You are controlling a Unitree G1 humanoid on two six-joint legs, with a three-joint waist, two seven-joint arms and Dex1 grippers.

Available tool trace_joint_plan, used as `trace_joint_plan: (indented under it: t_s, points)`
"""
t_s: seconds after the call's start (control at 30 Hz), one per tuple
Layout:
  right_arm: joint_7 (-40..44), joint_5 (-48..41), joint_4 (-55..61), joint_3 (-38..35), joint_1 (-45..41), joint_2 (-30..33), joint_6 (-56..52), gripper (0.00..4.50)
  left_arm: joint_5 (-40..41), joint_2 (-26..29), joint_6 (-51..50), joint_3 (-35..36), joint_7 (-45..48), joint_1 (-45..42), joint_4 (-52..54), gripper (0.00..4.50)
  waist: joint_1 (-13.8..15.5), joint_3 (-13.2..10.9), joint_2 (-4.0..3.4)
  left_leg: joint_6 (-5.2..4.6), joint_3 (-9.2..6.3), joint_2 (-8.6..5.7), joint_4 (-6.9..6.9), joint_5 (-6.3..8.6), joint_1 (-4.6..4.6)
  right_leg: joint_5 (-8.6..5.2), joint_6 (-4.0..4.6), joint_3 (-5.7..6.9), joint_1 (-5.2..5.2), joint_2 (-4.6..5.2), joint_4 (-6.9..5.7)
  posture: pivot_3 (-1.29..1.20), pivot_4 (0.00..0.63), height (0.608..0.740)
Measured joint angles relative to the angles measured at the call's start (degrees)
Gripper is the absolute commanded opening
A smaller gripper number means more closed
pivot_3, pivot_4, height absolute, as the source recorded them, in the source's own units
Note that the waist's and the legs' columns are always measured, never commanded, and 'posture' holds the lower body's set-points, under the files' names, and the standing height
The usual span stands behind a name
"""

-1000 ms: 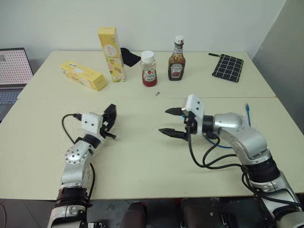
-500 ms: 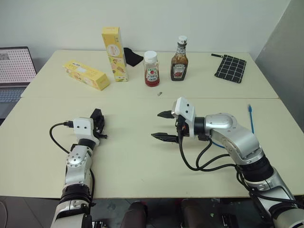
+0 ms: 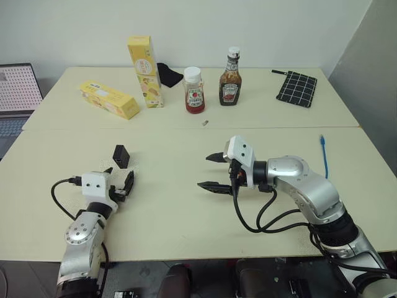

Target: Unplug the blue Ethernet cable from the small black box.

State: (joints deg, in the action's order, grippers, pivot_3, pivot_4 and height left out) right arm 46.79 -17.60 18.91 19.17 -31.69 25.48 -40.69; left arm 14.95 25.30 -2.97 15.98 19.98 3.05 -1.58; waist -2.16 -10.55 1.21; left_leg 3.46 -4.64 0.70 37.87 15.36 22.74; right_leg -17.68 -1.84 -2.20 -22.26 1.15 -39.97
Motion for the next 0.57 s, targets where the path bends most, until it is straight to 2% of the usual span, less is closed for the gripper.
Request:
trace_joint_plan:
  t_s: [0.17,0.3,0.4,0.57]
  points:
    - [-0.01,-1.01,0.83,-4.63,2.58,4.5,-1.33,4.15,2.57,6.37,-8.07,2.39,3.8,6.1,10.69,3.4,0.3,-0.01,0.01,0.0,0.01,-0.02,0.0,0.0,0.02,0.0,0.0,-0.01,0.01,0.0,0.03,0.0,0.15,0.74]
    - [0.94,-2.75,-1.67,-10.62,2.24,8.66,-2.42,4.15,7.9,14.15,-15.38,7.29,9.78,7.57,16.83,3.4,0.47,-0.01,0.01,0.0,0.03,-0.04,-0.01,0.0,0.0,-0.01,0.0,0.04,0.05,-0.06,0.05,0.0,0.15,0.74]
    - [3.06,-3.95,-4.33,-13.35,1.72,12.11,-2.64,4.15,11.85,19.04,-19.71,10.14,15.27,7.53,17.45,3.4,0.33,-0.03,-0.03,-0.01,0.09,-0.02,-0.04,0.01,-0.03,-0.01,0.01,-0.02,0.04,-0.08,0.05,0.0,0.15,0.74]
    - [6.68,-4.11,-7.4,-14.72,1.15,17.2,-2.6,4.15,13.95,25.67,-23.08,12.09,23.23,6.93,14.89,3.4,0.31,-0.06,-0.06,-0.01,0.18,-0.01,-0.07,0.01,-0.02,-0.03,0.04,-0.02,0.0,-0.11,0.08,0.0,0.15,0.74]
